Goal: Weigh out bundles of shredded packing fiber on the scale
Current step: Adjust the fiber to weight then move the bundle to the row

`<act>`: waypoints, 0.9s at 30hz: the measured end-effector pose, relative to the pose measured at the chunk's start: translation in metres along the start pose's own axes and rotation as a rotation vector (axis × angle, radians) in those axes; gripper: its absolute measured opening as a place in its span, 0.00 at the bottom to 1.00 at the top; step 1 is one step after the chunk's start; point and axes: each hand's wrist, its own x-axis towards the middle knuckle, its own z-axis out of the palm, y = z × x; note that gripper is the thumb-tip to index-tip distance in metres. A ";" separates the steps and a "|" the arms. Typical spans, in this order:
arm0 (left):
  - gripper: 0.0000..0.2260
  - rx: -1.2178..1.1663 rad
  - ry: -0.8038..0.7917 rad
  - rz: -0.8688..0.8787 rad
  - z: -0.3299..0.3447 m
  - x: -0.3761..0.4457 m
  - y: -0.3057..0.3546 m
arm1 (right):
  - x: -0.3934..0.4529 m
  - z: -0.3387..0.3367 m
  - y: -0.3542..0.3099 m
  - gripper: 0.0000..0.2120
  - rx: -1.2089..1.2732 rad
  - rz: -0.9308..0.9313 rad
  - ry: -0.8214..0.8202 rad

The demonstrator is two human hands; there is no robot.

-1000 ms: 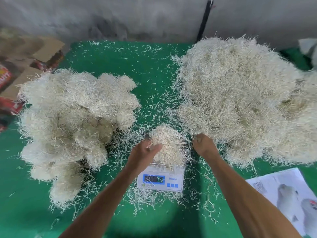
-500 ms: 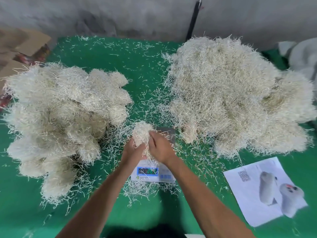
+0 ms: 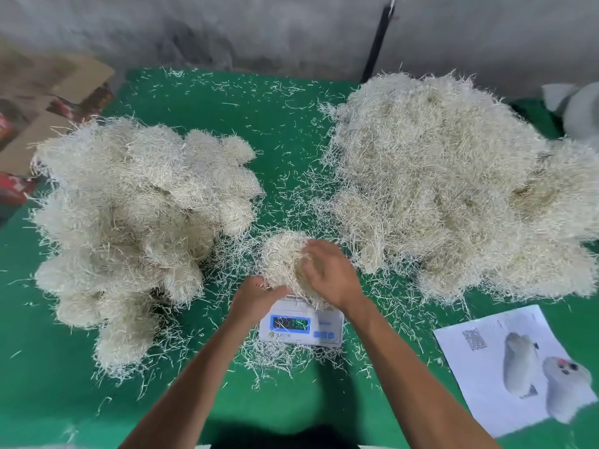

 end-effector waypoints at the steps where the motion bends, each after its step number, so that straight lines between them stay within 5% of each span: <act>1: 0.38 -0.043 0.037 0.047 -0.004 -0.002 -0.002 | 0.000 -0.003 0.002 0.20 0.032 0.046 0.065; 7: 0.38 -0.207 0.193 0.249 -0.020 -0.011 0.000 | -0.014 -0.010 0.012 0.15 0.109 0.248 0.407; 11: 0.33 -0.188 0.238 0.308 -0.025 -0.010 -0.002 | -0.034 -0.007 0.014 0.19 0.191 0.304 0.351; 17: 0.32 -0.176 0.253 0.306 -0.031 -0.006 -0.002 | -0.059 -0.006 0.024 0.37 0.292 0.462 0.257; 27: 0.32 -0.218 0.227 0.264 -0.035 0.000 -0.006 | -0.071 0.001 0.031 0.35 0.325 0.488 0.307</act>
